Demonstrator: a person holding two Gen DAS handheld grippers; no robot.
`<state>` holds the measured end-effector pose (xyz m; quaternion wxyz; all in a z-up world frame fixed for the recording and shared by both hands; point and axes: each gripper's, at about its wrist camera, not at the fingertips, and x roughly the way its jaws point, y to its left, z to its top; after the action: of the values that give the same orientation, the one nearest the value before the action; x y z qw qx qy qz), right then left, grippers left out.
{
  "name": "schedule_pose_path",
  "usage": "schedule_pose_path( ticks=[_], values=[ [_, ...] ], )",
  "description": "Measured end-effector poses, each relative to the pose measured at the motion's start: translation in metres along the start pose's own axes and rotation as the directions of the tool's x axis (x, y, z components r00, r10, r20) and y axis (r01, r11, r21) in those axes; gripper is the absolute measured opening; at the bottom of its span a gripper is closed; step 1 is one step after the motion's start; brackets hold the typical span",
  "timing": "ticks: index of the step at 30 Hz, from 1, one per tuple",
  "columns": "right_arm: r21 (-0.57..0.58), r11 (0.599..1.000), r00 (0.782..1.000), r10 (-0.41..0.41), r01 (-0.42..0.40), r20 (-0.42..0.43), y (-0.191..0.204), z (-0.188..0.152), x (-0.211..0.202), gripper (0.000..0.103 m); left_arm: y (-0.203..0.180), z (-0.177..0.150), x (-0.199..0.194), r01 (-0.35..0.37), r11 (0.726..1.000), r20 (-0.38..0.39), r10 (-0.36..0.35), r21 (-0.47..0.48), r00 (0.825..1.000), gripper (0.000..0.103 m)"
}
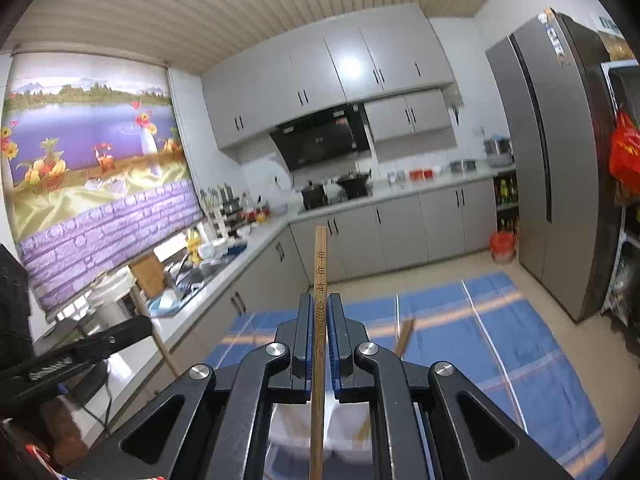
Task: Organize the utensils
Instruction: 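Lower both held chopsticks into the white holder, then open both tools to release the chopsticks in the holder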
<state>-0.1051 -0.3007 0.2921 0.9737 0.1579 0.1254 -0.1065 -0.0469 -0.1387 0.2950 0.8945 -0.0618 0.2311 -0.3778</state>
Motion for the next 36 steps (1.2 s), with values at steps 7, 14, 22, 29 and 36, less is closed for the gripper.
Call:
schedule_pose_path(
  ticks=[7, 14, 22, 29, 36],
  values=[
    [-0.016, 0.999, 0.997, -0.047, 0.048, 0.059, -0.009, 0.005, 0.08, 0.007, -0.004, 0.015, 0.059, -0.072, 0.997, -0.008, 0.073, 0.032, 0.997, 0.005],
    [-0.05, 0.993, 0.991, -0.099, 0.104, 0.089, -0.014, -0.01, 0.128, 0.007, -0.001, 0.001, 0.106, -0.121, 0.992, -0.075, 0.124, 0.046, 0.989, 0.005],
    [-0.054, 0.99, 0.991, -0.127, 0.129, 0.028, -0.024, -0.045, 0.145, 0.007, 0.004, -0.023, 0.138, -0.148, 0.987, -0.147, 0.156, 0.058, 0.977, 0.006],
    [-0.06, 0.994, 0.996, -0.091, 0.089, -0.023, -0.026, -0.063, 0.132, 0.008, 0.009, -0.034, 0.135, -0.158, 0.987, -0.173, 0.162, 0.036, 0.972, 0.006],
    [-0.054, 0.996, 0.996, -0.072, 0.068, -0.056, -0.024, -0.069, 0.12, 0.031, 0.013, -0.038, 0.113, -0.164, 0.986, -0.183, 0.162, 0.004, 0.97, 0.007]
  ],
)
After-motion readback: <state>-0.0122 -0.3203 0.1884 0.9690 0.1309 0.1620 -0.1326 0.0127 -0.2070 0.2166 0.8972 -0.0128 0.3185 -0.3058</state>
